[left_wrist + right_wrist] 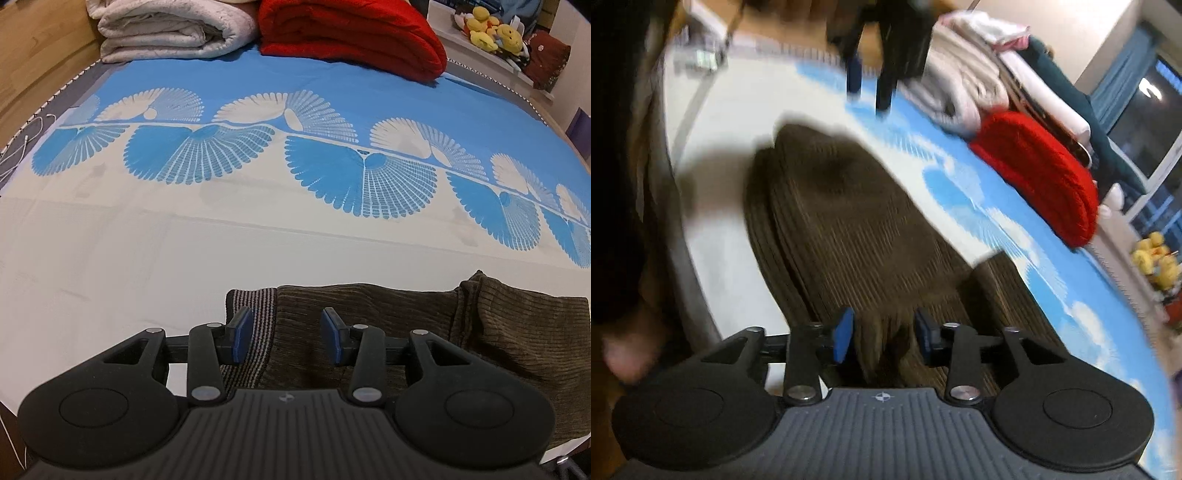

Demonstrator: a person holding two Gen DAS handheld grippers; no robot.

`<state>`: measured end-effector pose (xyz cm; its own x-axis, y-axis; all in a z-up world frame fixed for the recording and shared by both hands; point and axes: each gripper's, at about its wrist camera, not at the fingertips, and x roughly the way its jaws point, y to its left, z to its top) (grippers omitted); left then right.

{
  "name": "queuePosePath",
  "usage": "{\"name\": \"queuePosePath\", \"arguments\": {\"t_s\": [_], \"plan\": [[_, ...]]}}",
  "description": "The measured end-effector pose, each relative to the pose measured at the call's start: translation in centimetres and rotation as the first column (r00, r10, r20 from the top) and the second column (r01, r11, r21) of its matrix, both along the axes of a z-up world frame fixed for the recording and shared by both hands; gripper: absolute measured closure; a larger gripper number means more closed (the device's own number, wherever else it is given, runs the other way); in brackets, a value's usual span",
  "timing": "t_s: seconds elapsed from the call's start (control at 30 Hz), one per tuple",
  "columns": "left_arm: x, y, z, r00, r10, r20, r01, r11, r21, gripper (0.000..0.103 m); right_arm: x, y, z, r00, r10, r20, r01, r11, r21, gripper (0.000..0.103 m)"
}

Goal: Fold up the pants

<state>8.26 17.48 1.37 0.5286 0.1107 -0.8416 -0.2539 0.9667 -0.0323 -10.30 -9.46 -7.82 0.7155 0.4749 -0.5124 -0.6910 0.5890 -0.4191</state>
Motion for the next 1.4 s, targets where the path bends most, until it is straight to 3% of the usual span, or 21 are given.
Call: {"name": "queuePosePath", "arguments": {"t_s": [0.07, 0.33, 0.53, 0.63, 0.7, 0.77, 0.9, 1.07, 1.13, 1.2, 1.23, 1.3, 1.4], "plan": [[0.0, -0.3, -0.1, 1.000, -0.012, -0.004, 0.012, 1.000, 0.003, 0.057, 0.1, -0.3, 0.4, 1.000, -0.025, -0.001, 0.025, 0.998, 0.053, 0.050], [0.4, -1.2, -0.4, 1.000, -0.027, -0.012, 0.027, 1.000, 0.013, 0.057, 3.4, -2.1, -1.3, 0.978, -0.155, -0.142, 0.165, 0.984, 0.062, 0.049], [0.6, -1.3, -0.5, 0.999, -0.033, -0.019, 0.033, 0.999, 0.015, 0.057, 4.5, -2.0, -1.7, 0.969, -0.154, -0.194, 0.171, 0.982, 0.078, 0.050], [0.6, -1.3, -0.6, 0.999, -0.033, -0.022, 0.033, 0.999, 0.015, 0.057, 4.8, -2.1, -1.8, 0.964, -0.151, -0.217, 0.173, 0.981, 0.088, 0.054], [0.6, -1.2, -0.6, 0.999, -0.033, -0.022, 0.033, 0.999, 0.014, 0.057, 4.8, -2.2, -1.6, 0.964, -0.130, -0.233, 0.156, 0.983, 0.099, 0.066], [0.6, -1.2, -0.6, 0.999, -0.033, -0.021, 0.033, 0.999, 0.014, 0.057, 4.6, -2.1, -1.5, 0.967, -0.096, -0.234, 0.123, 0.987, 0.103, 0.090], [0.7, -1.3, -0.5, 0.999, -0.034, -0.020, 0.034, 0.999, 0.014, 0.057, 3.8, -2.0, -0.6, 0.983, -0.073, -0.169, 0.091, 0.990, 0.104, 0.091], [0.8, -1.6, -0.4, 0.999, -0.037, -0.020, 0.037, 0.999, 0.015, 0.057, 3.1, -2.8, 2.0, 0.988, -0.091, -0.123, 0.115, 0.973, 0.203, 0.091], [1.0, -1.9, -0.4, 0.999, -0.038, -0.019, 0.039, 0.999, 0.016, 0.057, 2.8, -2.3, 1.0, 0.987, -0.059, -0.148, 0.081, 0.985, 0.151, 0.091], [1.0, -2.1, -0.3, 0.999, -0.041, -0.020, 0.042, 0.999, 0.013, 0.057, 3.0, -1.5, -1.2, 0.971, -0.036, -0.235, 0.042, 0.999, 0.019, 0.091], [1.2, -2.3, -0.3, 0.999, -0.044, -0.020, 0.044, 0.999, 0.012, 0.057, 2.8, -1.3, -1.8, 0.974, -0.043, -0.222, 0.041, 0.999, -0.012, 0.091], [1.5, -3.0, -0.3, 0.998, -0.057, -0.019, 0.057, 0.998, 0.012, 0.057, 2.5, -1.4, -1.4, 0.976, -0.037, -0.216, 0.033, 0.999, -0.022, 0.088], [2.2, -4.3, -0.3, 0.997, -0.080, -0.021, 0.080, 0.997, 0.007, 0.057, 3.7, -2.7, 0.9, 0.946, -0.011, -0.325, 0.027, 0.999, 0.042, 0.083]]}}
